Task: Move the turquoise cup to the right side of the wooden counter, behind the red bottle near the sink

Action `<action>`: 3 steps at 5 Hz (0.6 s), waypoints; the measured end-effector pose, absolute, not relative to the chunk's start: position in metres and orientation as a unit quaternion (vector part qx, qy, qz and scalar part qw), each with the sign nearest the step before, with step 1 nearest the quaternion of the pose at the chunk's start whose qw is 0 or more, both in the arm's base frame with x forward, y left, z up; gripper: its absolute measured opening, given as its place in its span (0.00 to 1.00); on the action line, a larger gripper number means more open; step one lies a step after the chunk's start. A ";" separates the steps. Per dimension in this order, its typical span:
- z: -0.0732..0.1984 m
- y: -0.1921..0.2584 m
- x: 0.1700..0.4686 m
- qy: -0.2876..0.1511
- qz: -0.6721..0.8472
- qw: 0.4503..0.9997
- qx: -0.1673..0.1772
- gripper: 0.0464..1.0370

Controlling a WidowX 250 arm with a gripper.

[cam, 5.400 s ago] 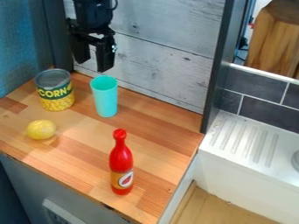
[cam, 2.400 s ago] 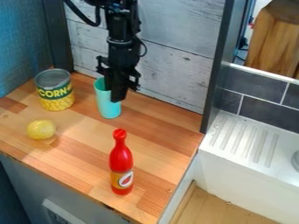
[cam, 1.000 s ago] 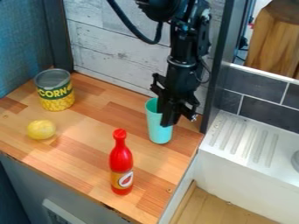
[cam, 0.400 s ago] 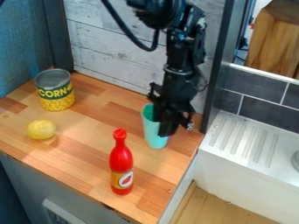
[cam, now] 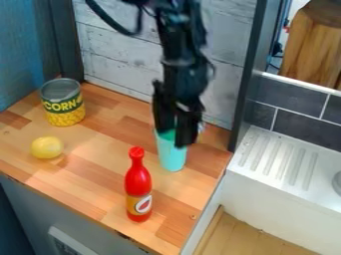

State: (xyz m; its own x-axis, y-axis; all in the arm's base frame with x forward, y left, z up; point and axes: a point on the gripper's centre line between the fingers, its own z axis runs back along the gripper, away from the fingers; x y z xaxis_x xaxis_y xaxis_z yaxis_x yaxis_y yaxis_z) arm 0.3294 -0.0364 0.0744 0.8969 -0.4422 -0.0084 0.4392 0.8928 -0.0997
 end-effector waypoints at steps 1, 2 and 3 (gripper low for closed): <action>0.097 -0.016 0.314 -0.039 -0.209 0.975 -0.068 0.97; 0.112 0.029 0.289 -0.032 -0.155 0.987 -0.018 0.97; 0.111 0.073 0.272 0.014 -0.094 0.995 0.030 0.96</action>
